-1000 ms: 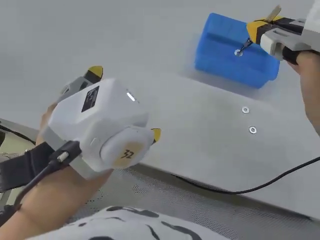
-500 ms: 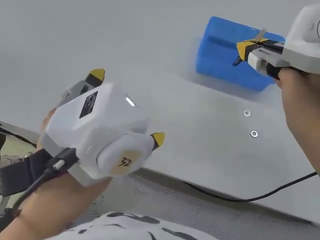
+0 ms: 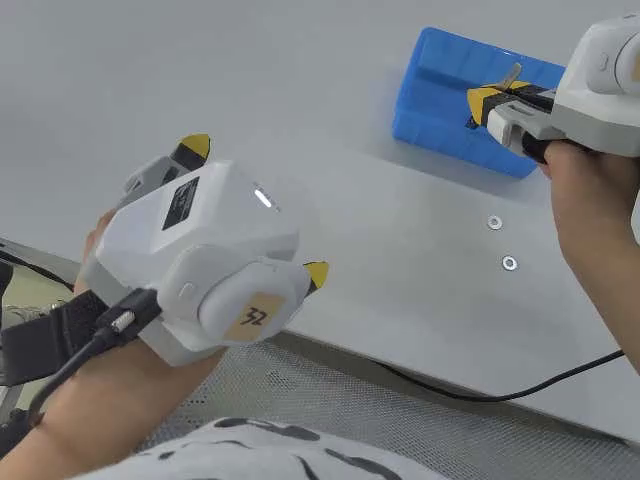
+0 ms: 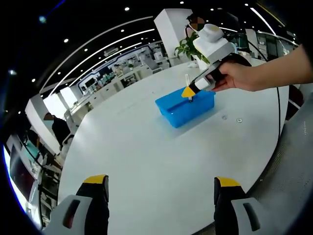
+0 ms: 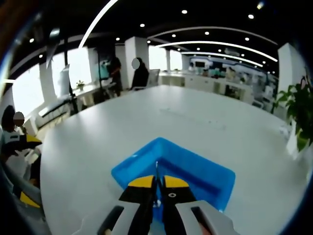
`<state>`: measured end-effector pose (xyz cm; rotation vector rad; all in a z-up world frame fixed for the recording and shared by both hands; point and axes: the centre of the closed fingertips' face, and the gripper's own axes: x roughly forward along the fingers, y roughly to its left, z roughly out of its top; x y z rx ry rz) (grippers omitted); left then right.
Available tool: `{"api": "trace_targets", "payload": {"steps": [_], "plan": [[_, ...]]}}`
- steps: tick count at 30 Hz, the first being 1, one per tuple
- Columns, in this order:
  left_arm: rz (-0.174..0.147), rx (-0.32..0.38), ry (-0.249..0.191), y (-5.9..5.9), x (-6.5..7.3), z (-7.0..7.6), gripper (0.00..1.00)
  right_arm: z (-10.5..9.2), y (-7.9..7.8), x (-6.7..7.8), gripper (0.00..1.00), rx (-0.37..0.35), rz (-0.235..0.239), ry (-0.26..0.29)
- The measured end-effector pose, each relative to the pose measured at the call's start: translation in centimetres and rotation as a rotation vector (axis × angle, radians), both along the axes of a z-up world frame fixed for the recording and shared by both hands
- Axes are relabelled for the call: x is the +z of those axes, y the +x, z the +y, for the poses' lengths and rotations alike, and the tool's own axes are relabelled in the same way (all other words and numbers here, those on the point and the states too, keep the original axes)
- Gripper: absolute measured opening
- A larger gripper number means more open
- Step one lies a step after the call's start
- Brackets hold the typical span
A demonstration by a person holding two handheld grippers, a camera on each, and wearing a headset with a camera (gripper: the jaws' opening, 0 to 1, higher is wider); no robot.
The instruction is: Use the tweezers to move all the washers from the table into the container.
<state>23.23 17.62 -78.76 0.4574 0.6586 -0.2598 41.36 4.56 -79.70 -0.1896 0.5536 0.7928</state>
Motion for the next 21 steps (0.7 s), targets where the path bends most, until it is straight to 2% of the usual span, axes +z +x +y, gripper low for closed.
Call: {"api": "trace_targets", "payload": {"steps": [6,10,12,16,21], "plan": [[-0.002,-0.002,0.003,0.0,0.1,0.0,0.91,-0.1,-0.3,0.2,0.02,-0.002,-0.03,-0.003],[-0.005,-0.006,0.004,0.0,0.1,-0.1,0.91,-0.3,-0.4,0.2,0.03,-0.035,0.019,0.029],[-0.008,-0.006,0.003,0.0,0.2,-0.1,0.91,-0.4,-0.2,0.3,0.03,-0.036,0.023,0.027],[-0.002,-0.008,0.002,0.0,0.0,-0.1,0.9,-0.3,-0.4,1.5,0.03,-0.028,-0.012,0.026],[-0.007,-0.009,-0.002,0.0,0.1,-0.1,0.9,-1.2,-0.9,3.9,0.03,-0.03,-0.049,0.043]]}}
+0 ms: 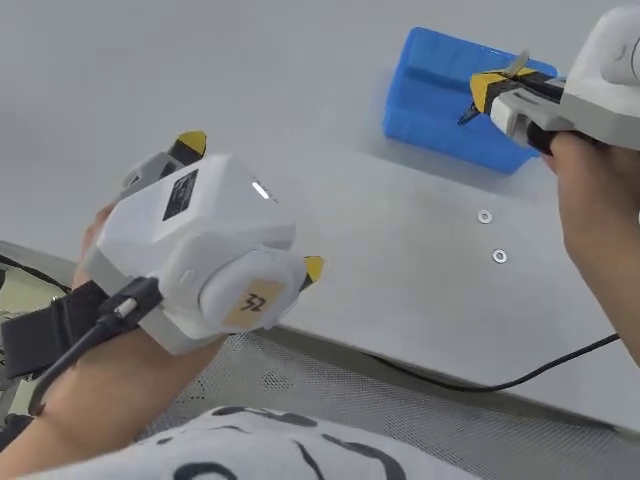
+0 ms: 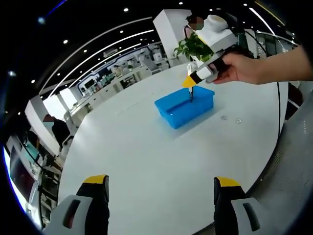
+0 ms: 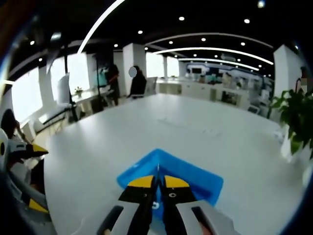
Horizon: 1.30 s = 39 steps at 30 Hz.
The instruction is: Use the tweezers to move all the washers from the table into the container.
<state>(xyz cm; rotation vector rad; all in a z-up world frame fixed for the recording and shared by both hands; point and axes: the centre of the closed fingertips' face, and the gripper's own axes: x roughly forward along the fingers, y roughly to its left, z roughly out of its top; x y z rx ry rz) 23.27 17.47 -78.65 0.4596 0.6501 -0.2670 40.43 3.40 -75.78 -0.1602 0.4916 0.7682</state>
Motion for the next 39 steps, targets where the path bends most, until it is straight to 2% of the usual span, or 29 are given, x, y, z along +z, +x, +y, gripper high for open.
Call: {"api": "trace_targets", "payload": {"steps": [4,7,13,21,27,35,39], "plan": [[-0.001,-0.001,0.002,0.0,0.0,0.0,0.9,-0.8,-0.7,1.6,0.03,-0.008,-0.021,0.014],[0.002,0.0,0.003,0.0,-0.1,0.0,0.9,-1.7,-1.6,2.5,0.03,-0.019,-0.02,0.039],[0.004,-0.007,0.008,0.0,-0.1,-0.1,0.9,-3.2,-3.5,2.7,0.03,-0.044,-0.018,0.034],[0.017,-0.006,0.014,-0.1,-0.4,0.0,0.9,-4.5,-5.5,1.3,0.03,-0.086,0.031,0.022],[0.016,-0.011,0.019,-0.1,-0.3,0.0,0.9,-4.6,-6.7,-0.4,0.03,-0.094,0.069,0.003],[0.015,-0.001,0.018,-0.1,-0.3,0.2,0.9,-4.8,-7.3,-2.3,0.03,-0.091,0.099,-0.041],[0.026,-0.003,0.03,-0.2,-0.5,0.2,0.9,-5.0,-7.4,-3.0,0.03,-0.1,0.107,-0.059]]}}
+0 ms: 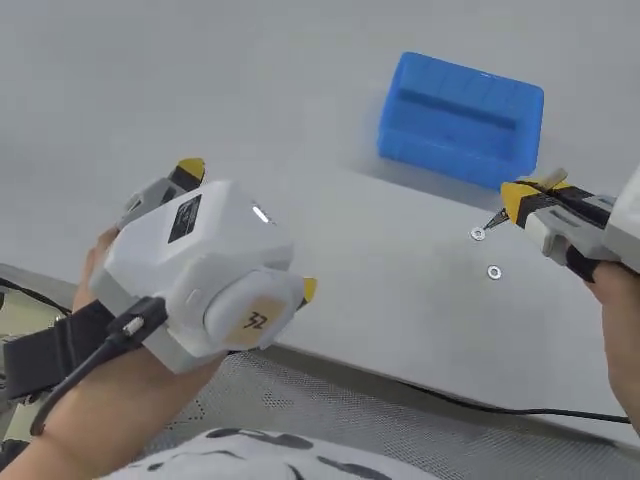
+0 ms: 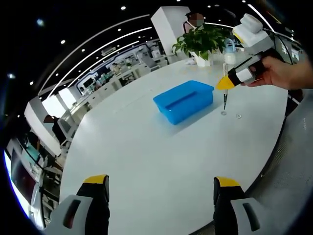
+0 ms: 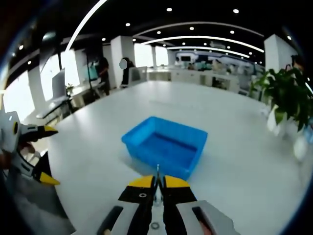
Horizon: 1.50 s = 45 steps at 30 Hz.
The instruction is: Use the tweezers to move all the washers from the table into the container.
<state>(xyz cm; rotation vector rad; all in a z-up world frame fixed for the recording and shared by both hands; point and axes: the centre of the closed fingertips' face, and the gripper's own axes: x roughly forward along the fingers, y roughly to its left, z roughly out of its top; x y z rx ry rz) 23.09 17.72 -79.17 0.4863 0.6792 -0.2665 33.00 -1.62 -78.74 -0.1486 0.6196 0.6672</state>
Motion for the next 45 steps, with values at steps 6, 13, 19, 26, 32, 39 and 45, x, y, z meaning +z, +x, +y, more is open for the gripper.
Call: {"api": "trace_targets", "payload": {"steps": [6,13,19,26,32,39,45], "plan": [[0.006,0.001,0.001,-0.1,-0.1,0.0,0.89,-0.1,0.2,-0.6,0.03,-0.001,0.003,-0.003],[0.008,0.001,0.007,0.0,-0.2,0.0,0.89,-0.3,0.5,-1.0,0.03,0.011,-0.011,-0.027],[0.011,-0.001,0.012,0.0,-0.2,-0.1,0.89,-0.3,0.5,-0.9,0.03,0.005,-0.002,-0.014],[0.013,-0.002,0.015,-0.1,-0.3,-0.1,0.89,-0.4,0.6,-1.1,0.03,0.006,-0.005,-0.017],[0.015,-0.007,0.014,-0.1,-0.3,-0.2,0.89,-0.1,0.6,-1.2,0.02,0.028,-0.041,-0.037],[0.015,-0.008,0.016,-0.1,-0.3,-0.2,0.89,0.1,0.7,-1.2,0.02,0.04,-0.049,-0.058],[0.016,-0.008,0.016,-0.1,-0.3,-0.2,0.89,-0.1,0.8,-1.3,0.02,0.039,-0.032,-0.059]]}}
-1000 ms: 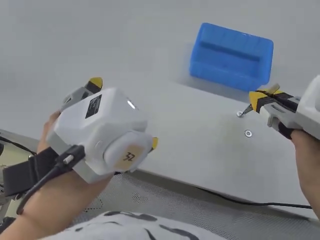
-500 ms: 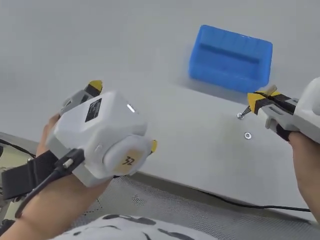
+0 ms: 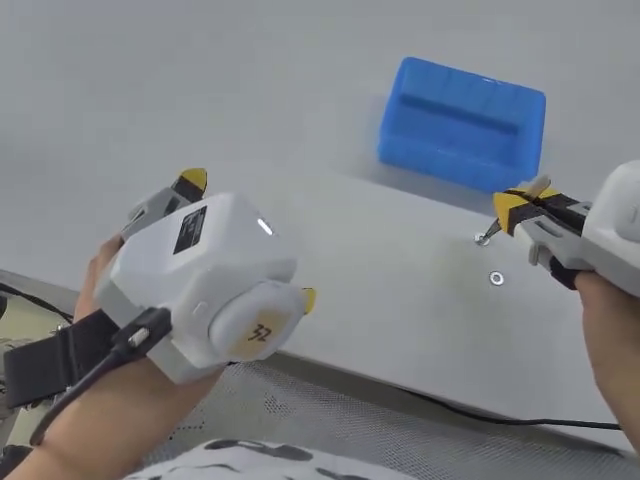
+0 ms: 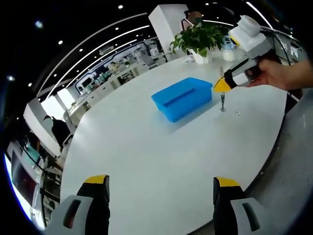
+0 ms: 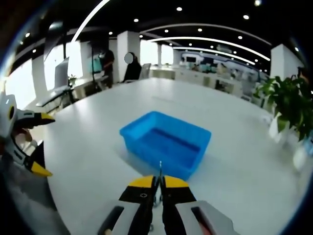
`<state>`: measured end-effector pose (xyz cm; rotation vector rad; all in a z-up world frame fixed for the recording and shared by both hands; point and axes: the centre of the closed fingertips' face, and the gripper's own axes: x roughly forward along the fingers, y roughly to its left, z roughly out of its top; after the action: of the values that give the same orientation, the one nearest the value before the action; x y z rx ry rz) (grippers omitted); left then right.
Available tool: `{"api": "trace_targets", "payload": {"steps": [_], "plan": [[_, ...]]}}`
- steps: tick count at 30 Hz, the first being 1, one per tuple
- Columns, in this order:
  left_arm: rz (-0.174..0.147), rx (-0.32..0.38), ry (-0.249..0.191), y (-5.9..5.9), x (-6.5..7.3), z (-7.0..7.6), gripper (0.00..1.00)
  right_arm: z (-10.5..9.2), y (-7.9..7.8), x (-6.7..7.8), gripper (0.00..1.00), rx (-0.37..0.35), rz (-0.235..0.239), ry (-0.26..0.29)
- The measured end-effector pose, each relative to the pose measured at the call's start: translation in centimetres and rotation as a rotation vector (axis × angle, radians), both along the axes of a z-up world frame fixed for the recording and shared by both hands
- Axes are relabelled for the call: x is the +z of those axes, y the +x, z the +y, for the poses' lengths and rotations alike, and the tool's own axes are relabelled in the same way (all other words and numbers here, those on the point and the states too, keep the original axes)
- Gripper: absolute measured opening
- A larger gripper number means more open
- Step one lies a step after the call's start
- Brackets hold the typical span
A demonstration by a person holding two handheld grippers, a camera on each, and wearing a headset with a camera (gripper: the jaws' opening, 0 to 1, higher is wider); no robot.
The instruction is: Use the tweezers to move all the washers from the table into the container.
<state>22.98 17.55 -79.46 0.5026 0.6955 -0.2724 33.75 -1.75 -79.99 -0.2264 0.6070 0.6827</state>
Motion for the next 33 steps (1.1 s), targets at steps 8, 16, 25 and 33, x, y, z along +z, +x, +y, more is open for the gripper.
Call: {"api": "trace_targets", "payload": {"steps": [8,16,25,33], "plan": [[0.001,0.002,-0.001,0.0,-0.1,0.1,0.89,-0.1,0.1,1.4,0.02,-0.015,0.014,0.03],[-0.002,0.001,0.001,0.0,-0.1,0.0,0.89,0.2,0.7,4.0,0.02,-0.023,-0.021,0.082],[-0.009,0.006,0.0,0.1,0.1,0.1,0.89,1.1,1.4,5.9,0.02,-0.009,-0.057,0.114],[-0.014,0.004,-0.006,0.1,0.2,0.0,0.89,1.8,3.0,7.7,0.02,0.006,-0.103,0.132]]}}
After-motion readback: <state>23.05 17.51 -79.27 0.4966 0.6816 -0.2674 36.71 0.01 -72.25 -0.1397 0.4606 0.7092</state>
